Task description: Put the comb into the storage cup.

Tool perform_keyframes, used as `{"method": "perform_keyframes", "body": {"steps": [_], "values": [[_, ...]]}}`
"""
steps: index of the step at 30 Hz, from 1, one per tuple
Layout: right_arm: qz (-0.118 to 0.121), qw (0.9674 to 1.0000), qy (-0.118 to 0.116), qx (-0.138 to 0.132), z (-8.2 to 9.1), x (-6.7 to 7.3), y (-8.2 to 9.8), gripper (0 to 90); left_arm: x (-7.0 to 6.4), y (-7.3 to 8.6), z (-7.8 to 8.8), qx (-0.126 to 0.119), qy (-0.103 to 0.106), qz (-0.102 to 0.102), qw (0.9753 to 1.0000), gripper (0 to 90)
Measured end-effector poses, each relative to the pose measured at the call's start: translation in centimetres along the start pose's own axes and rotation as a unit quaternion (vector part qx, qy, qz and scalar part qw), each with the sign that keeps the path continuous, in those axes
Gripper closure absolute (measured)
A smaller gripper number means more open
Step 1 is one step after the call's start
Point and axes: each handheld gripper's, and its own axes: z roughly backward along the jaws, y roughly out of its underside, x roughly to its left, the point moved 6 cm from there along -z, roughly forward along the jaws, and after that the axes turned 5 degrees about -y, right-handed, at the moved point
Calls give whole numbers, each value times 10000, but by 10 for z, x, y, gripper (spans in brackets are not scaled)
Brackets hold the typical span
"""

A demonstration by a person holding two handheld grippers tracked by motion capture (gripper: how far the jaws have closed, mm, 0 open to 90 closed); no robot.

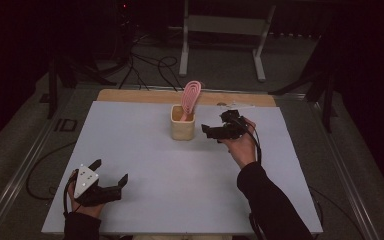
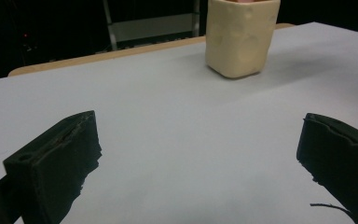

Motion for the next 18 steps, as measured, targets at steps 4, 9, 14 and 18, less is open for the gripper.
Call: {"method": "perform_keyframes", "body": {"steps": [4, 9, 14, 18], "values": [[-13, 10000, -9, -32, 3, -1, 11, 83, 2, 0, 0, 17, -27, 17, 10000, 1], [-172, 9998, -107, -91, 9, -5, 25, 83, 4, -1, 0, 43, -28, 40, 10000, 1], [-330, 9991, -174, -197, 18, -9, 39, 83, 7, -4, 1, 40, -16, 94, 9999, 1], [-372, 9989, -136, -267, 27, -12, 47, 83, 10, -5, 2, 31, -21, 161, 9999, 1]]}}
